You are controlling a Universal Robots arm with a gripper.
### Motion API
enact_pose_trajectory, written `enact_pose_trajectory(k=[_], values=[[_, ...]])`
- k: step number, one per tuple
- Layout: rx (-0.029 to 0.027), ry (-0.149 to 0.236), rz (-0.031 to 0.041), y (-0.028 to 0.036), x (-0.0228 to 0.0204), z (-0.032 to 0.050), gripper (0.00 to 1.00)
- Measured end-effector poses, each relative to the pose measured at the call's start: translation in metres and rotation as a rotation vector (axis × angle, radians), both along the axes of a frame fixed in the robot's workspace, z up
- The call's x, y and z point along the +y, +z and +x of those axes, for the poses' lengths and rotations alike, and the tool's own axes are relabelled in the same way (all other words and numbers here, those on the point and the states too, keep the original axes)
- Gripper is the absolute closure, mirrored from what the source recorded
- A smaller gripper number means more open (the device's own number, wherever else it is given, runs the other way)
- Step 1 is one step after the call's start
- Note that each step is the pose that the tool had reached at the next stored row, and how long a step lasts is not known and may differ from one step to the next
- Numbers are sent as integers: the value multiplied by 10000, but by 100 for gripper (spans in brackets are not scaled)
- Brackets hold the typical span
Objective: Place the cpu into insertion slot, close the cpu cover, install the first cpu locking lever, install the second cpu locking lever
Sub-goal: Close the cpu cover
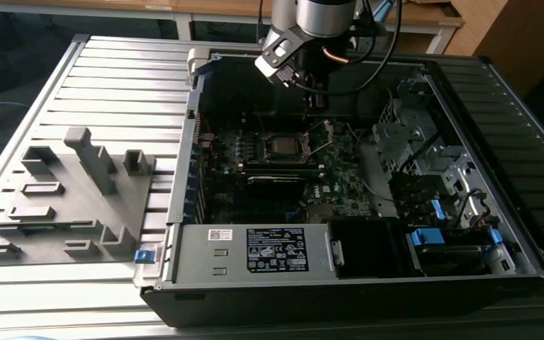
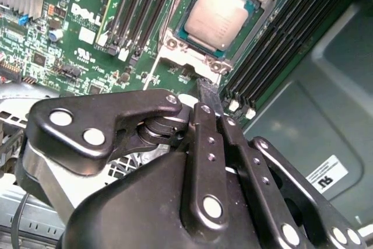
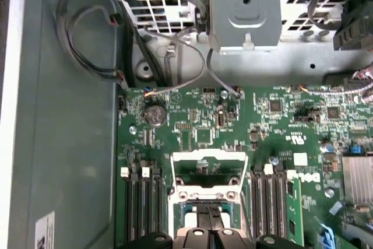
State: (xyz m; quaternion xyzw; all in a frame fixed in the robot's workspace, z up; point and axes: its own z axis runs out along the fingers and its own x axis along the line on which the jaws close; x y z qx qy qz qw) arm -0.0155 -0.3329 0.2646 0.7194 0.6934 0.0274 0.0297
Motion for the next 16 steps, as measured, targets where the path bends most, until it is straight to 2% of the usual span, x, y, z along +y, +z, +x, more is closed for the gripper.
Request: enact_pose_trajectory(k=[16], values=[[0, 0, 0, -2, 2, 48, 89]])
